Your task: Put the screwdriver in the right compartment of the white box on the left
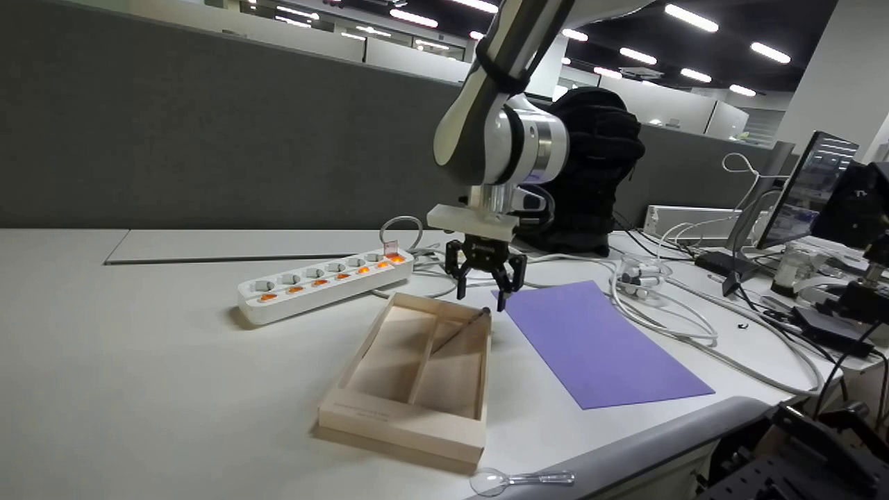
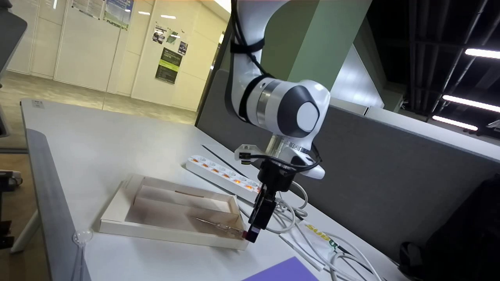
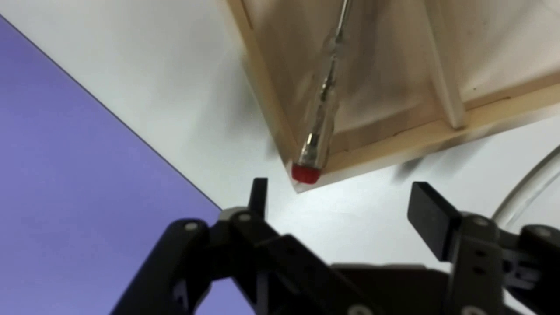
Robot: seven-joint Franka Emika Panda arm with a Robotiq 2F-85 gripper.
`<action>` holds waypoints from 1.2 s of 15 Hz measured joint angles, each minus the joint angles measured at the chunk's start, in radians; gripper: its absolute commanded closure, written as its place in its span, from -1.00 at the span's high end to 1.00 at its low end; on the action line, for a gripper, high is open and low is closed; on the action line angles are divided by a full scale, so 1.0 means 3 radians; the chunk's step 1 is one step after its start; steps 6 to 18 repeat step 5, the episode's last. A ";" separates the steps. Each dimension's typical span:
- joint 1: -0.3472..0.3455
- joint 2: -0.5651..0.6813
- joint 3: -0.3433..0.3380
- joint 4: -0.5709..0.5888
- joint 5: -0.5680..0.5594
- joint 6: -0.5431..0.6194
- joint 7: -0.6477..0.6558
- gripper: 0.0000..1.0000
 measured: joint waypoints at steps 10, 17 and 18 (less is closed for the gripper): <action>-0.0272 -0.0221 0.0059 -0.0085 0.0046 -0.0426 -0.0495 1.00; -0.0272 -0.0221 0.0059 -0.0085 0.0046 -0.0426 -0.0495 1.00; -0.0272 -0.0221 0.0059 -0.0085 0.0046 -0.0426 -0.0495 1.00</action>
